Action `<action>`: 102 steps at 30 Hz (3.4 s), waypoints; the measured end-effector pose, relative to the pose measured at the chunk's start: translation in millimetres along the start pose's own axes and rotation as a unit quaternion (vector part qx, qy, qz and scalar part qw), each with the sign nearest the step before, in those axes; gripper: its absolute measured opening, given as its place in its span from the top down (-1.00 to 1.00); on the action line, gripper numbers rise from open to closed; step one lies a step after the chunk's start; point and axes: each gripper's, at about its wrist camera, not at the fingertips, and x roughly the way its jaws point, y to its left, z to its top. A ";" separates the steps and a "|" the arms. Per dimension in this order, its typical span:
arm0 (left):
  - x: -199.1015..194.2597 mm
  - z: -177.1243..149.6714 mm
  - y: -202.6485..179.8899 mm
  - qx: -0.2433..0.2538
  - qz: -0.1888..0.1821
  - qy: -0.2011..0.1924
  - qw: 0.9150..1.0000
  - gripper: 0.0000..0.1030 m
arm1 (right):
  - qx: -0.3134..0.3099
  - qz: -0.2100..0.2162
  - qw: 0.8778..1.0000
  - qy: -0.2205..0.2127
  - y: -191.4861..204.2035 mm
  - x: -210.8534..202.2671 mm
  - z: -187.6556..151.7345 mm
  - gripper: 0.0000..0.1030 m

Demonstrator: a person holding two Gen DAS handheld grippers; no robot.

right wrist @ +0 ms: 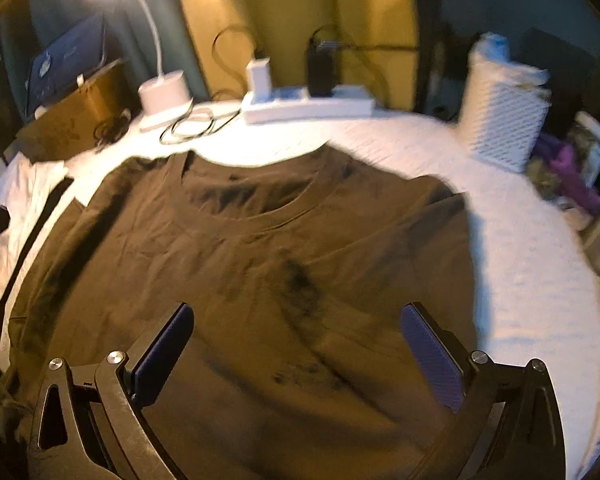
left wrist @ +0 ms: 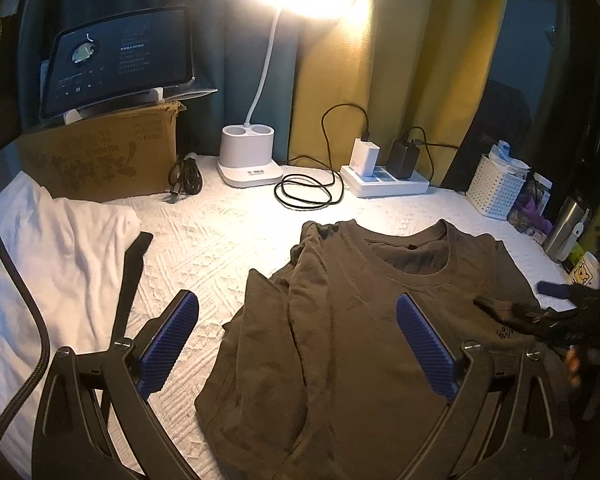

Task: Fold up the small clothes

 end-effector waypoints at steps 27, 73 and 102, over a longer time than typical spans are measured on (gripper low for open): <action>-17.2 -11.0 -3.3 0.002 0.022 0.005 1.000 -0.91 | 0.079 0.045 0.995 0.027 -77.1 -25.1 -56.5 0.31; 24.1 -39.0 90.2 -0.009 0.074 0.059 0.995 0.98 | 0.025 0.009 0.999 0.044 -4.6 -4.8 -45.3 -0.31; 48.0 -11.8 100.0 0.035 0.077 0.058 0.995 0.92 | 0.034 0.001 0.999 0.018 -21.9 -10.6 -36.0 -0.31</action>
